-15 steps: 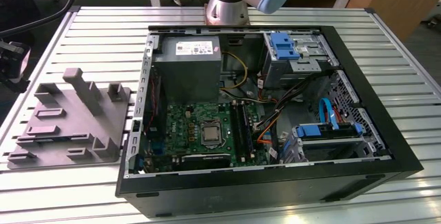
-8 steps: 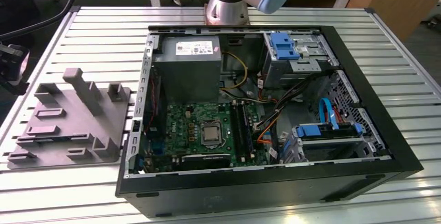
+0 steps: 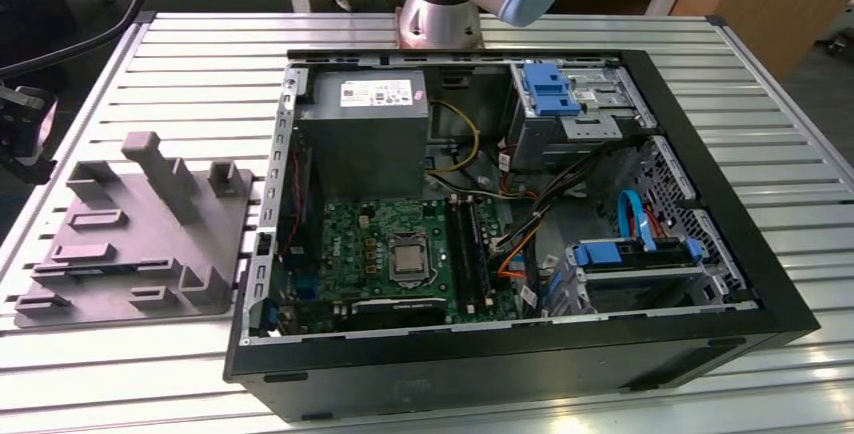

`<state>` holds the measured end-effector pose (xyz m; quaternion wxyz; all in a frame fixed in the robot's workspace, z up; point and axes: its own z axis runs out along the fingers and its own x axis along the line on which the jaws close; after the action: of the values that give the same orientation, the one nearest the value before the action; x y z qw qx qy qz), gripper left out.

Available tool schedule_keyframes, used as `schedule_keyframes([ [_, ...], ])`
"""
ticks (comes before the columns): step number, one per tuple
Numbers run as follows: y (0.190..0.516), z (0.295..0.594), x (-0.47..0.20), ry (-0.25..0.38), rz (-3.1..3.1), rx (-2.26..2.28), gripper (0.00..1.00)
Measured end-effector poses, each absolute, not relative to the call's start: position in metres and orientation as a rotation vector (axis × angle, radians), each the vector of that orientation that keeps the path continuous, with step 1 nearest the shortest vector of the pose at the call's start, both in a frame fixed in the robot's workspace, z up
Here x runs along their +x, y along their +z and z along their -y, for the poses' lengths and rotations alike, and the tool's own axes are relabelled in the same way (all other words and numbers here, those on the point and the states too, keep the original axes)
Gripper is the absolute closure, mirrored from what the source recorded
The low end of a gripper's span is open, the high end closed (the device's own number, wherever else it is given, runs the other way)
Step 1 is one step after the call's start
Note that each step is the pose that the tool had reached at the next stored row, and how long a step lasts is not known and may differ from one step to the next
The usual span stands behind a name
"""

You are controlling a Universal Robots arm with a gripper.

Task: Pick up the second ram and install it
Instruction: 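Pick up the second ram and move it above second insertion slot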

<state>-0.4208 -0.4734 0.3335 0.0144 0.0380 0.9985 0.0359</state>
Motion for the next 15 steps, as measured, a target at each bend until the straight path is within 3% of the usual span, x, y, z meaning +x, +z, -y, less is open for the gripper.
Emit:
schedule_keyframes([
  [15, 0.3311, 0.4735, -0.4207, 0.114, -3.114, -0.074, 0.90],
])
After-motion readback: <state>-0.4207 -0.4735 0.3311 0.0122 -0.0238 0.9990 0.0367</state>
